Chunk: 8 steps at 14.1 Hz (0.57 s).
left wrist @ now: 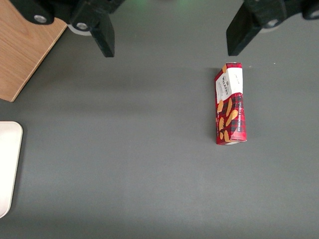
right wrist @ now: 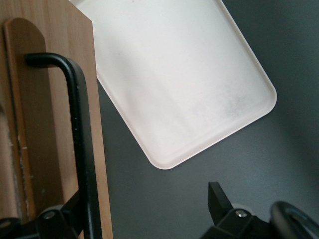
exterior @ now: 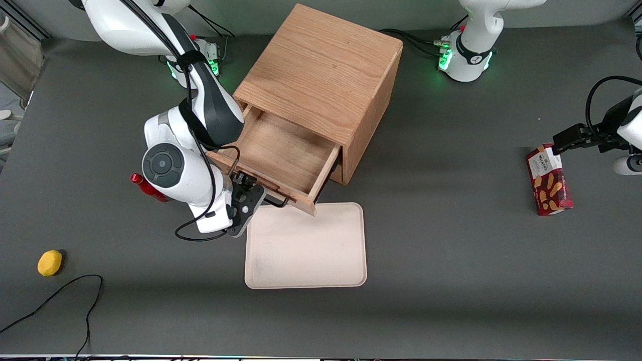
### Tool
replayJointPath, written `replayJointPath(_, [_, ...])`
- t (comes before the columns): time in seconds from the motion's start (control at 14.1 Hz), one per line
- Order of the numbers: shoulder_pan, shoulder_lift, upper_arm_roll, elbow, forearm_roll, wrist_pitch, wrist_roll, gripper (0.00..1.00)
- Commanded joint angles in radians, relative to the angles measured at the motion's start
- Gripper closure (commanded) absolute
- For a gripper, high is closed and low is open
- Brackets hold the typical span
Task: Open upper drawer
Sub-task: 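Pull the upper drawer outward from the cabinet with the right gripper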
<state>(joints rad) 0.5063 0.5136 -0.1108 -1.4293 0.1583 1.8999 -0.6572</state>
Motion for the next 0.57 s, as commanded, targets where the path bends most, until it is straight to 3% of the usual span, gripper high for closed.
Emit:
replayJointPath(0.0, [-0.011,0.052,0.002,0.084,0.003,-0.024,-0.022,0.0])
replayJointPath(0.5, [-0.029,0.088,0.003,0.141,0.007,-0.027,-0.024,0.0])
